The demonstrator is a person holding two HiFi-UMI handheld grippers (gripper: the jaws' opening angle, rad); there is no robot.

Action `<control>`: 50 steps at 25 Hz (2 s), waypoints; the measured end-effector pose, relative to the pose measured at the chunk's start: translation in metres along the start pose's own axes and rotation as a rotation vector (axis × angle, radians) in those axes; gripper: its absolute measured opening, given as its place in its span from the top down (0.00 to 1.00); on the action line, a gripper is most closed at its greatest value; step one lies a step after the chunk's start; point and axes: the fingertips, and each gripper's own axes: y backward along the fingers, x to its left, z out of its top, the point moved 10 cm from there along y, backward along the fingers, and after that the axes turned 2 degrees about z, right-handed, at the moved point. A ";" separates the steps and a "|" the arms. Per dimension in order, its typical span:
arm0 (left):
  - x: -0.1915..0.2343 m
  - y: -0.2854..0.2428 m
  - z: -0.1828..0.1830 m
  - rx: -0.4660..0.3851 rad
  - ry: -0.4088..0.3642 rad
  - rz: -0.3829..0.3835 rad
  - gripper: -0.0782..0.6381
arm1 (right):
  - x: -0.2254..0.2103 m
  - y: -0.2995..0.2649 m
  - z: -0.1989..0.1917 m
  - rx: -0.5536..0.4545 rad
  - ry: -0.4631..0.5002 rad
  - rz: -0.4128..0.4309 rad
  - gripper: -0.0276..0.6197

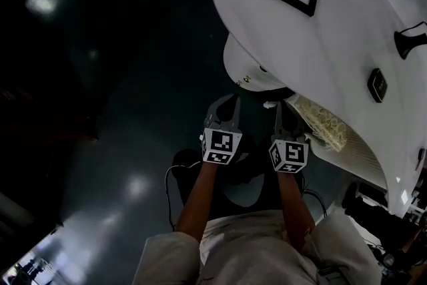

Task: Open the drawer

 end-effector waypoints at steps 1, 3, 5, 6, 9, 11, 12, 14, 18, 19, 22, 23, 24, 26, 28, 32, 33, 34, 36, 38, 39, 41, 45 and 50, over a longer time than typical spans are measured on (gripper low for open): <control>0.005 -0.008 -0.011 -0.012 -0.002 -0.004 0.88 | 0.001 -0.008 -0.007 -0.022 0.017 0.007 0.93; 0.011 -0.022 -0.033 -0.035 -0.022 -0.019 0.88 | -0.001 -0.022 -0.024 -0.050 0.012 0.024 0.93; 0.016 -0.034 -0.056 -0.052 -0.052 -0.037 0.88 | -0.007 -0.032 -0.040 -0.053 -0.006 0.028 0.94; 0.017 -0.040 -0.066 -0.057 -0.066 -0.048 0.88 | -0.012 -0.035 -0.047 -0.059 -0.013 0.019 0.94; 0.025 -0.058 -0.085 -0.083 -0.121 -0.085 0.88 | -0.023 -0.041 -0.060 -0.114 -0.021 -0.018 0.94; 0.029 -0.066 -0.092 -0.103 -0.145 -0.110 0.88 | -0.023 -0.040 -0.065 -0.145 0.013 -0.036 0.93; 0.030 -0.069 -0.097 -0.112 -0.150 -0.120 0.88 | -0.022 -0.038 -0.066 -0.158 0.037 -0.037 0.93; 0.030 -0.076 -0.102 -0.124 -0.163 -0.126 0.88 | -0.021 -0.036 -0.068 -0.185 0.065 -0.030 0.93; 0.018 -0.087 -0.099 -0.126 -0.155 -0.107 0.88 | -0.030 -0.031 -0.059 -0.207 0.040 -0.054 0.93; 0.013 -0.088 -0.097 -0.123 -0.151 -0.109 0.88 | -0.031 -0.031 -0.055 -0.205 0.031 -0.066 0.93; 0.005 -0.085 -0.093 -0.102 -0.147 -0.123 0.88 | -0.032 -0.032 -0.042 -0.190 0.032 -0.095 0.93; 0.004 -0.083 -0.092 -0.101 -0.143 -0.123 0.88 | -0.033 -0.033 -0.038 -0.192 0.032 -0.104 0.93; 0.004 -0.080 -0.090 -0.102 -0.138 -0.118 0.88 | -0.034 -0.034 -0.035 -0.197 0.029 -0.115 0.93; 0.006 -0.075 -0.090 -0.105 -0.138 -0.100 0.88 | -0.039 -0.037 -0.032 -0.204 0.016 -0.144 0.93; 0.009 -0.072 -0.093 -0.102 -0.143 -0.081 0.88 | -0.043 -0.041 -0.035 -0.192 -0.021 -0.159 0.93; 0.016 -0.083 -0.101 -0.079 -0.134 -0.063 0.88 | -0.047 -0.044 -0.035 -0.197 -0.050 -0.143 0.93; 0.016 -0.088 -0.102 -0.080 -0.134 -0.064 0.88 | -0.046 -0.045 -0.034 -0.203 -0.046 -0.142 0.93; 0.016 -0.093 -0.102 -0.086 -0.133 -0.066 0.88 | -0.046 -0.045 -0.034 -0.208 -0.051 -0.142 0.93; 0.015 -0.100 -0.103 -0.107 -0.122 -0.072 0.88 | -0.045 -0.046 -0.035 -0.220 -0.068 -0.141 0.93; 0.011 -0.104 -0.105 -0.126 -0.122 -0.087 0.87 | -0.045 -0.046 -0.036 -0.228 -0.062 -0.139 0.93; 0.009 -0.106 -0.106 -0.130 -0.129 -0.096 0.87 | -0.046 -0.046 -0.036 -0.227 -0.057 -0.135 0.93; 0.007 -0.113 -0.109 -0.123 -0.145 -0.110 0.86 | -0.049 -0.048 -0.035 -0.222 -0.059 -0.112 0.93; 0.002 -0.129 -0.114 -0.104 -0.108 -0.115 0.77 | -0.056 -0.046 -0.037 -0.226 -0.074 -0.065 0.93; 0.002 -0.138 -0.117 -0.095 -0.100 -0.111 0.68 | -0.055 -0.046 -0.038 -0.228 -0.062 -0.056 0.93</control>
